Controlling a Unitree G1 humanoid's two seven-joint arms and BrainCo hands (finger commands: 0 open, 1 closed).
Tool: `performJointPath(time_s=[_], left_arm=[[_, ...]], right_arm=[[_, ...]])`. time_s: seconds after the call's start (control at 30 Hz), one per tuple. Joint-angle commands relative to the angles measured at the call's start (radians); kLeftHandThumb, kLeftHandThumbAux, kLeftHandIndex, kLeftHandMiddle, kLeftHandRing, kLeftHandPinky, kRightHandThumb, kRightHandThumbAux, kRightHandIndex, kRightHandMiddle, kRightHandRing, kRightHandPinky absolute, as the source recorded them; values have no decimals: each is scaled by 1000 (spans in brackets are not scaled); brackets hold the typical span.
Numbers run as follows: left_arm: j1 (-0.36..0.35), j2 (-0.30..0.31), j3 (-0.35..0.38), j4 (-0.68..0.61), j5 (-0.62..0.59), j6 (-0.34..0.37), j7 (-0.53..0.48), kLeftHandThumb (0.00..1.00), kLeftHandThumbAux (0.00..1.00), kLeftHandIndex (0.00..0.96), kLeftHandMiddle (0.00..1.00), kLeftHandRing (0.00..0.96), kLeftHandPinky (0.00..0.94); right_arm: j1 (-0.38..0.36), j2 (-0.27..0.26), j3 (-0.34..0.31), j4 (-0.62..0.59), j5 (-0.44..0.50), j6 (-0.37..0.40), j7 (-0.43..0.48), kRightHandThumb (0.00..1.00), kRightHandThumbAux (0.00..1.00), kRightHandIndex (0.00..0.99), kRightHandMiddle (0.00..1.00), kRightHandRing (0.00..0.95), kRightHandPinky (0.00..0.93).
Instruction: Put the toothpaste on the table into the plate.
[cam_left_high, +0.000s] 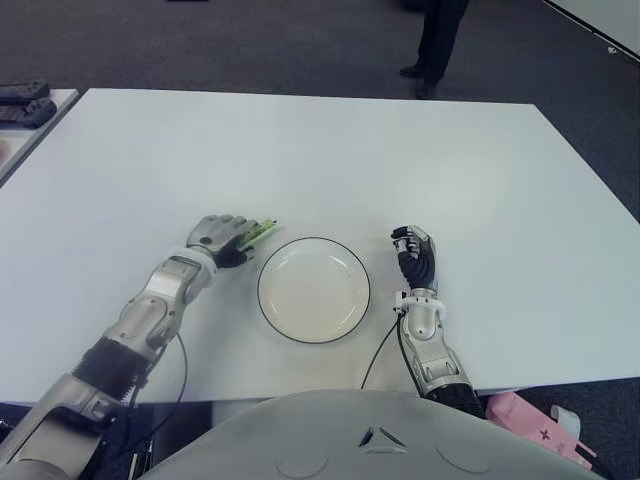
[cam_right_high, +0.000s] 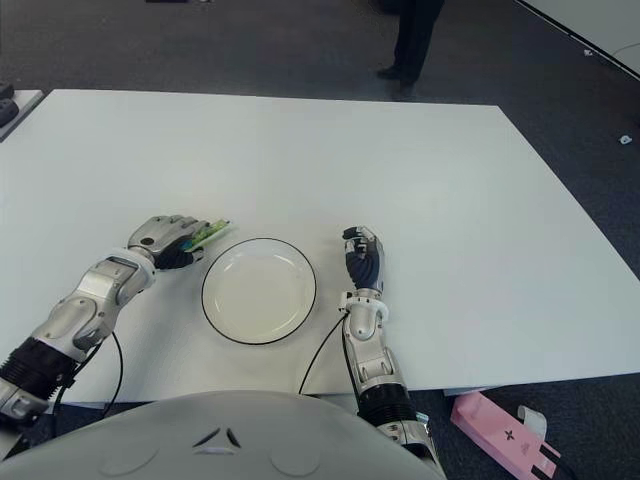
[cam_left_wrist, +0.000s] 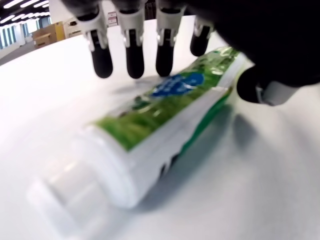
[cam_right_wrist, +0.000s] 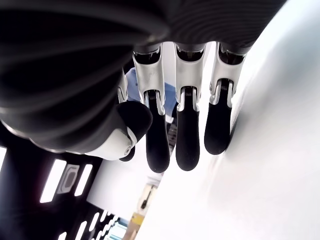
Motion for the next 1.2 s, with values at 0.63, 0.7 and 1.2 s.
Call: performJointPath(time_s=[0.63, 0.7, 1.2], left_arm=[[93, -15, -91, 15, -6, 72, -105, 614, 339, 73, 203, 143, 136], [98, -14, -93, 16, -1, 75, -98, 617, 343, 75, 210, 152, 145], [149, -80, -69, -37, 45, 214, -60, 687, 447, 268, 363, 367, 427]], right_arm=[[12, 4, -6, 2, 2, 17, -4, 836, 689, 421, 464, 477, 476], [11, 2, -5, 3, -1, 16, -5, 835, 689, 417, 466, 480, 475], [4, -3, -9, 17, 11, -2, 1, 836, 689, 417, 466, 471, 439]])
